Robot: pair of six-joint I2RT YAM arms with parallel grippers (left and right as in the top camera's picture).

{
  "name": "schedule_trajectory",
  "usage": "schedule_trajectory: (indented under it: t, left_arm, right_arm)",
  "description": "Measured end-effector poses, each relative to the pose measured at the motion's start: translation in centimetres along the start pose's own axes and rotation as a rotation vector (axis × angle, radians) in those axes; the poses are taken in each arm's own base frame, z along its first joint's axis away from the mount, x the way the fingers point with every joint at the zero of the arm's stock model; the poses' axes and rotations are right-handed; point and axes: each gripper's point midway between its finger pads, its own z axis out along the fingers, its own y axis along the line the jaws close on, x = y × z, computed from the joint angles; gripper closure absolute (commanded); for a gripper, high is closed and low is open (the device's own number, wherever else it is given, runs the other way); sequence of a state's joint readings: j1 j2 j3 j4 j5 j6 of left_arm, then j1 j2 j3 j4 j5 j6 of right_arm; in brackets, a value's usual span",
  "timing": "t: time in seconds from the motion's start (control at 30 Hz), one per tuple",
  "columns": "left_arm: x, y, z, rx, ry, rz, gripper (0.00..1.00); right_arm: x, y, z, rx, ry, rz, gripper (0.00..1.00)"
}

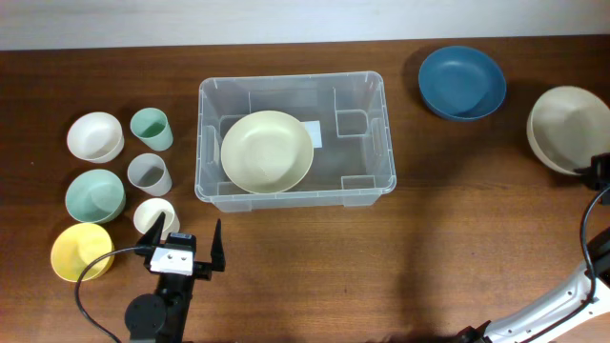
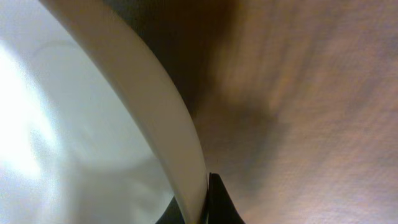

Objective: Pack container
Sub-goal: 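Lift the second cream bowl and carry it over the container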

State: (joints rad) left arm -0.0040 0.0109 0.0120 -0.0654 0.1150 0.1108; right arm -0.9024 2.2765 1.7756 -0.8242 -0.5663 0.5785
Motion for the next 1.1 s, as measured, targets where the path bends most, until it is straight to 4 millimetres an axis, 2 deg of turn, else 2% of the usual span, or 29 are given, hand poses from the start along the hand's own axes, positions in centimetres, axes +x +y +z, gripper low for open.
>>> schedule_trajectory:
  t: [0.1, 0.17, 0.27, 0.33, 0.4, 0.43, 0.53, 0.63, 0.77, 0.8, 0.87, 0.97, 1.1]
  left_arm:
    - [0.0, 0.0, 0.0, 0.000, 0.000, 0.000, 0.01]
    - [0.0, 0.0, 0.0, 0.000, 0.000, 0.000, 0.01]
    - [0.0, 0.0, 0.0, 0.000, 0.000, 0.000, 0.01]
    - [0.0, 0.0, 0.0, 0.000, 0.000, 0.000, 0.01]
    - [0.0, 0.0, 0.0, 0.000, 0.000, 0.000, 0.01]
    - [0.0, 0.0, 0.0, 0.000, 0.000, 0.000, 0.01]
    - [0.0, 0.0, 0.0, 0.000, 0.000, 0.000, 0.01]
    - [0.0, 0.0, 0.0, 0.000, 0.000, 0.000, 0.00]
    - [0.0, 0.0, 0.0, 0.000, 0.000, 0.000, 0.01]
    - [0.0, 0.0, 0.0, 0.000, 0.000, 0.000, 0.01]
    - [0.0, 0.0, 0.0, 0.000, 0.000, 0.000, 0.01]
    - [0.0, 0.0, 0.0, 0.000, 0.000, 0.000, 0.01]
    - [0.0, 0.0, 0.0, 0.000, 0.000, 0.000, 0.01]
  right_arm:
    - [0.6, 1.8, -0.7, -0.078, 0.019, -0.026, 0.96]
    - [1.3, 3.5, -2.0, -0.134, 0.028, -0.048, 0.96]
    - [2.6, 7.1, -5.2, -0.230, 0.022, -0.108, 0.96]
    - [4.4, 9.8, -7.8, -0.292, 0.023, -0.160, 0.96]
    - [7.4, 13.2, -10.7, -0.362, 0.034, -0.238, 0.96]
    - [9.6, 15.2, -12.3, -0.402, 0.043, -0.292, 0.96]
    - [15.5, 19.2, -14.9, -0.467, 0.079, -0.432, 0.96]
    - [24.6, 23.3, -16.7, -0.537, 0.156, -0.639, 0.96]
    - [36.8, 25.4, -16.5, -0.559, 0.293, -0.868, 0.96]
    - [39.0, 25.4, -16.0, -0.552, 0.320, -0.906, 0.96]
    - [42.8, 25.2, -14.6, -0.513, 0.350, -0.976, 0.96]
    - [47.5, 24.3, -11.9, -0.431, 0.370, -1.059, 0.96]
    - [52.3, 22.7, -7.9, -0.327, 0.384, -1.139, 0.96]
